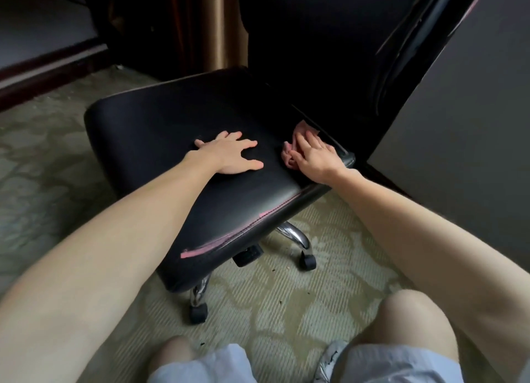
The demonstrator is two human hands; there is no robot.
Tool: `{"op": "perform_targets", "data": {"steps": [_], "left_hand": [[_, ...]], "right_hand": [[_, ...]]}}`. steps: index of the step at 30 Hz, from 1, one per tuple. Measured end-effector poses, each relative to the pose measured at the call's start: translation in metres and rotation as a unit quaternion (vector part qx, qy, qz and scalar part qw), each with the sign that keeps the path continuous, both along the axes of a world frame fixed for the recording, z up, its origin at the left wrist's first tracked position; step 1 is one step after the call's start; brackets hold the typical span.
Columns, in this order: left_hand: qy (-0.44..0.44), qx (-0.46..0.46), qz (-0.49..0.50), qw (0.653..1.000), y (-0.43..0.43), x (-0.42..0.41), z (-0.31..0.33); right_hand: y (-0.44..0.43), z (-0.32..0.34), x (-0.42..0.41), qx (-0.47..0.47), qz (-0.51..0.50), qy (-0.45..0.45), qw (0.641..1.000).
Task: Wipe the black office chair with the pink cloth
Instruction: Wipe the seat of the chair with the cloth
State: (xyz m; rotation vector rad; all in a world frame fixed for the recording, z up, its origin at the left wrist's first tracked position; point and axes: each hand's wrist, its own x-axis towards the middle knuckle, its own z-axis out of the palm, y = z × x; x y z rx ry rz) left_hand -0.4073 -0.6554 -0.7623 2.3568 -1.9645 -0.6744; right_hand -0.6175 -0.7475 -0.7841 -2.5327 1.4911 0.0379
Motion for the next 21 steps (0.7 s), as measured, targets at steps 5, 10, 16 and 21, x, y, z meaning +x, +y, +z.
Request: {"op": "perform_targets", "data": {"steps": [5, 10, 16, 21], "left_hand": [[0.009, -0.025, -0.025, 0.999, 0.004, -0.022, 0.006], [-0.027, 0.033, -0.042, 0.998, 0.0, -0.034, -0.001], [-0.026, 0.032, -0.034, 0.999, 0.0, -0.036, -0.007], [-0.012, 0.045, -0.019, 0.999, -0.004, -0.042, -0.005]], "right_hand": [[0.005, 0.012, -0.03, 0.033, -0.061, -0.102, 0.992], [0.031, -0.011, -0.029, 0.027, -0.072, -0.12, 0.99], [-0.001, -0.008, -0.03, 0.045, -0.079, -0.039, 0.995], [-0.007, -0.011, -0.049, 0.018, -0.089, -0.086, 0.992]]}}
